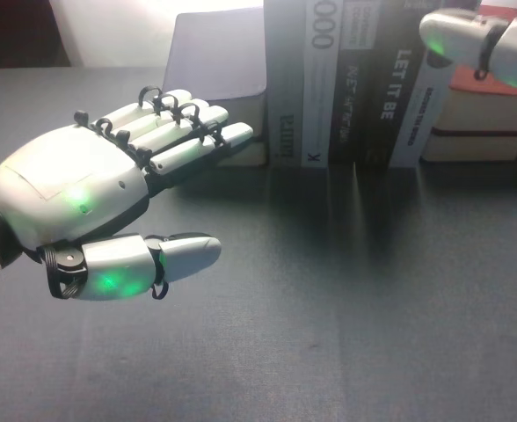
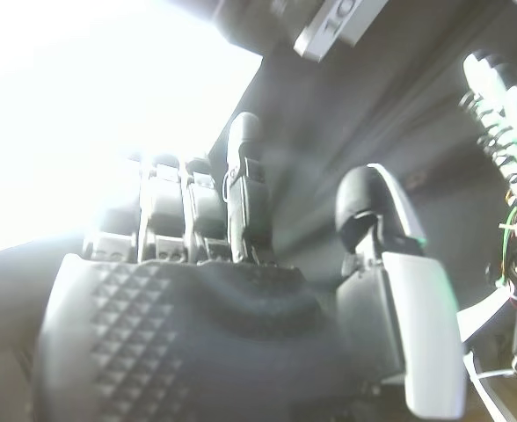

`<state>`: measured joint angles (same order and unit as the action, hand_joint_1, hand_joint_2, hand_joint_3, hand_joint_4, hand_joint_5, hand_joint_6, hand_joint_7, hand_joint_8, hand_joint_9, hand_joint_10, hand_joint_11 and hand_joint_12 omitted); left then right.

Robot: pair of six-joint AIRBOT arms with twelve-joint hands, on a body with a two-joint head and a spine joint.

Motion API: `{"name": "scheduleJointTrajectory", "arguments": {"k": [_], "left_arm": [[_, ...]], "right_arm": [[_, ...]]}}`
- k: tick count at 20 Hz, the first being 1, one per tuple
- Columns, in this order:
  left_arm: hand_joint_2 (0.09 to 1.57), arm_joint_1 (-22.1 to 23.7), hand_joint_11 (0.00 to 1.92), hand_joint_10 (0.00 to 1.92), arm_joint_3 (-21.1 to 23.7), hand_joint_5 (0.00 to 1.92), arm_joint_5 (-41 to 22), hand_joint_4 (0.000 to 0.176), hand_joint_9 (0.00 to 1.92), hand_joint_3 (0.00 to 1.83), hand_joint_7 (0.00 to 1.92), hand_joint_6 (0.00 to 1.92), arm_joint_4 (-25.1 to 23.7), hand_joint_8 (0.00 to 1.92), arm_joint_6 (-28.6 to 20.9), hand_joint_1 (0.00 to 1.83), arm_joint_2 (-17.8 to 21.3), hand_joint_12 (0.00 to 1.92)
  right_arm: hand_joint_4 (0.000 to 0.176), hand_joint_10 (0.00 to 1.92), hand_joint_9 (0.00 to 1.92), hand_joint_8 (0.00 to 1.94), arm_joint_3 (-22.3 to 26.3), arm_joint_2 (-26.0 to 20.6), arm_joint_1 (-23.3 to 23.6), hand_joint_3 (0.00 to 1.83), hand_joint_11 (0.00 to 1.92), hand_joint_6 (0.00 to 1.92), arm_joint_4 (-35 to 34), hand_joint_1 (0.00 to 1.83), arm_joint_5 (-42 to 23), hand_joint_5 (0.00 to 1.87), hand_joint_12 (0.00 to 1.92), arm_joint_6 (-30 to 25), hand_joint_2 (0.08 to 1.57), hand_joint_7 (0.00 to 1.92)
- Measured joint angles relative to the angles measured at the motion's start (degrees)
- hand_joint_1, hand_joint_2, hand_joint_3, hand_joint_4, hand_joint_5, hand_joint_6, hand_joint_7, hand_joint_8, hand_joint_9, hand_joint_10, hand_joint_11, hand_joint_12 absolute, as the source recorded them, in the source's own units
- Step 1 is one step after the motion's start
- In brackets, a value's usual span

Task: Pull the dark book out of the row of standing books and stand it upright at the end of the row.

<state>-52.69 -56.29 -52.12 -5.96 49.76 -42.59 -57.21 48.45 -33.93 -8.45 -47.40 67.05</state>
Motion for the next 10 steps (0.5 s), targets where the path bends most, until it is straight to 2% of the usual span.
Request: {"name": "scheduleJointTrajectory", "arguments": {"k": [1, 3, 5, 6, 8, 9, 10], "left_arm": [[1.32, 0.0, 0.0, 0.0, 0.0, 0.02, -0.02, 0.057, 0.0, 0.0, 0.0, 0.01, 0.13, 0.0, 0.0, 0.0, 0.0, 0.0], [1.32, -0.17, 0.0, 0.0, 0.0, 0.01, -0.11, 0.072, 0.0, 0.0, 0.0, 0.0, -0.04, 0.0, 0.0, 0.0, 0.0, 0.0], [1.32, -0.35, 0.0, 0.0, 0.0, 0.0, 0.0, 0.071, 0.0, 0.0, 0.0, 0.0, 0.04, 0.0, 0.0, 0.0, 0.0, 0.0], [1.33, -0.33, 0.0, 0.0, 0.0, 0.02, 0.0, 0.056, 0.0, 0.01, 0.0, 0.01, 0.07, 0.0, 0.0, 0.0, 0.0, 0.0], [1.33, -0.33, 0.0, 0.0, 0.0, 0.03, -0.17, 0.044, 0.0, 0.01, 0.0, 0.01, 0.04, 0.0, 0.0, 0.0, 0.0, 0.0], [1.33, -0.35, 0.0, 0.0, 0.0, 0.0, -0.13, 0.058, 0.0, 0.0, 0.0, 0.0, 0.04, 0.0, 0.0, 0.0, 0.0, 0.0], [1.32, -0.33, 0.0, 0.0, 0.0, 0.0, -0.17, 0.064, 0.0, 0.0, 0.0, 0.0, 0.07, 0.0, 0.0, 0.0, 0.0, 0.0]], "right_arm": [[0.0, 0.0, 0.0, 0.0, -0.17, 0.0, 0.0, 0.0, 0.0, 0.19, -0.55, 0.58, 0.13, 0.4, 0.0, 0.26, 1.12, 0.0], [0.0, 0.0, 0.0, 0.0, -0.63, -0.02, 0.09, 0.0, 0.0, 0.19, -1.88, 0.65, 0.15, 0.4, 0.0, 0.61, 1.09, 0.0], [0.0, 0.0, 0.0, 0.0, -0.68, -0.02, 0.2, 0.0, 0.0, 0.19, -2.51, 0.71, 0.11, 0.4, 0.0, 0.74, 1.08, 0.0], [0.0, 0.0, 0.0, 0.0, -0.66, -0.02, 0.22, 0.0, 0.0, 0.19, -2.47, 0.69, 0.11, 0.39, 0.0, 0.85, 1.08, 0.0], [0.0, 0.0, 0.0, 0.0, -0.68, 0.0, 0.22, 0.0, 0.0, 0.19, -2.75, 0.7, 0.13, 0.39, 0.0, 1.09, 1.08, 0.0], [0.0, 0.0, 0.0, 0.0, -0.96, 0.04, 0.22, 0.0, 0.0, 0.19, -2.82, 0.69, 0.13, 0.4, 0.0, 1.16, 1.09, 0.0], [0.0, 0.0, 0.0, 0.0, -1.25, 0.31, 0.22, 0.0, 0.0, 0.19, -3.52, 0.66, 0.11, 0.41, 0.0, 1.16, 1.1, 0.0]]}}
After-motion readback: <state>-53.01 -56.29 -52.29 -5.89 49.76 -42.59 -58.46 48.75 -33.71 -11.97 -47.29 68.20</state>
